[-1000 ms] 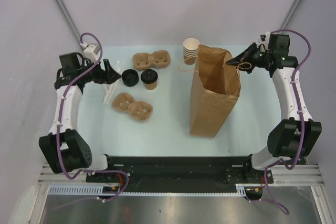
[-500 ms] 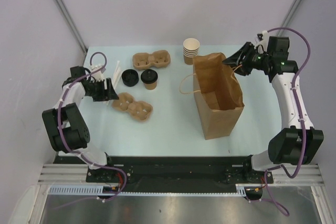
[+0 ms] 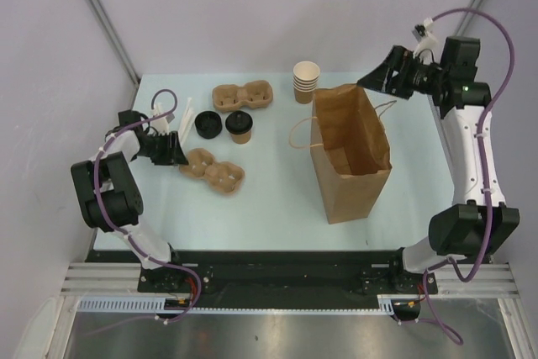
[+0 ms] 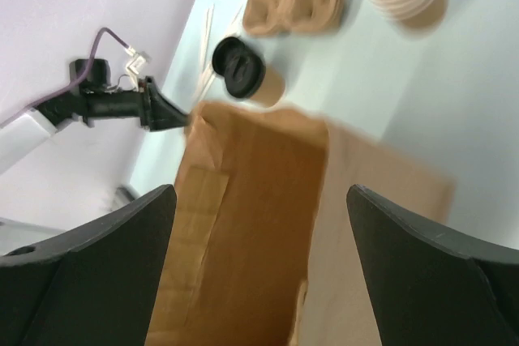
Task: Pack the takeout coffee
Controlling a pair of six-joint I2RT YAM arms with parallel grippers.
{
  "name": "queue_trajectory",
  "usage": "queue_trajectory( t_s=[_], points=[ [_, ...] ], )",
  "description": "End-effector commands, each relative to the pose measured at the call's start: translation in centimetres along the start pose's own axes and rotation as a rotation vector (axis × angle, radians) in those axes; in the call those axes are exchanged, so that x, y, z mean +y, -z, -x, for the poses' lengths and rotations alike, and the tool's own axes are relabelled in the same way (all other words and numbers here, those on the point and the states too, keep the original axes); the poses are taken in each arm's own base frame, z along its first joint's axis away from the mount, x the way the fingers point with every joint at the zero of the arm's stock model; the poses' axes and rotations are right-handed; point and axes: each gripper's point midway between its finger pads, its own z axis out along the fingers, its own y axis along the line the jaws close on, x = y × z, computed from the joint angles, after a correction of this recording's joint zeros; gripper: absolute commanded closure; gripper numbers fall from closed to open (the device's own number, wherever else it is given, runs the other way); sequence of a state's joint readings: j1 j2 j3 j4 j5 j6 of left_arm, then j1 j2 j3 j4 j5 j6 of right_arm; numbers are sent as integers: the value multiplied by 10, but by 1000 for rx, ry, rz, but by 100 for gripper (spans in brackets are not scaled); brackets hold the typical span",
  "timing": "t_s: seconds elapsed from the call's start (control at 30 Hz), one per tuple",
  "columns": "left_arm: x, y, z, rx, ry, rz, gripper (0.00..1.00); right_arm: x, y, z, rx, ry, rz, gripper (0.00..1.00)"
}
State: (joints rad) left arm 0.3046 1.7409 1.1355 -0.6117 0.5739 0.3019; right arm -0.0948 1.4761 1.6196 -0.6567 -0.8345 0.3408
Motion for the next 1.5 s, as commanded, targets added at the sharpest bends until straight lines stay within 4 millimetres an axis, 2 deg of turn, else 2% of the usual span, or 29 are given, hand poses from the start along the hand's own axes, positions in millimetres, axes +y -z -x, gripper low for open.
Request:
queue_trajectory(
  t_s=[0.0,0.03,0.07,0.1,0.13,0.17,0.2,0.23,0.27,0.3,0.4,0.47,0.57,0.77,0.93,1.07,1.1,1.2,1.23,1.27,1.33,1.47],
  points=[
    [2,-1,8,-34,-48,-17,53,22,6,38,-21,486,69,7],
    [3,-1,8,-37,-48,-16,54,20,5,33,17,506,68,7],
    [1,-2,8,-36,-48,-22,56,14,-5,32,50,550,77,7],
    [1,-1,8,-35,-48,-24,60,27,-1,45,31,638,87,7],
    [2,-1,8,-35,-46,-24,62,24,-1,39,73,717,99,7],
    [1,-2,7,-33,-47,-27,64,32,-4,39,86,767,122,7],
    [1,-1,7,-33,-48,-28,67,32,-10,45,96,816,130,8],
    [0,-2,7,-34,-48,-29,69,30,-9,38,137,890,139,10],
    [1,-1,7,-35,-45,-29,72,37,-19,30,169,935,169,11],
    [-1,-1,8,-39,-46,-33,74,30,-28,25,206,971,166,12],
    [-1,-2,6,-37,-40,-34,82,31,-42,10,283,1126,164,12],
    [-2,-1,7,-37,-40,-35,92,25,-52,1,319,1192,170,14],
    [-5,1,6,-34,-42,-38,100,20,-64,-8,359,1223,189,19],
    [-7,0,1,-32,-37,-45,100,7,-74,-30,455,1277,219,32],
    [-9,1,3,-28,-48,-51,100,1,-82,-34,484,1329,225,41],
    [-11,1,4,-21,-58,-59,100,-2,-83,-37,504,1350,229,58],
    [-11,1,4,-23,-58,-60,100,-4,-82,-38,515,1359,233,60],
    [-12,2,5,-26,-61,-67,100,-8,-81,-47,559,1368,238,58],
    [-12,2,4,-25,-61,-66,100,-9,-81,-47,566,1366,232,54],
    [-13,2,3,-22,-60,-65,100,-8,-82,-45,556,1370,228,42],
    [-14,1,1,-21,-62,-71,100,-7,-84,-42,544,1374,221,33],
    [-16,1,0,-20,-61,-75,100,-9,-87,-36,532,1429,213,31]
  ],
)
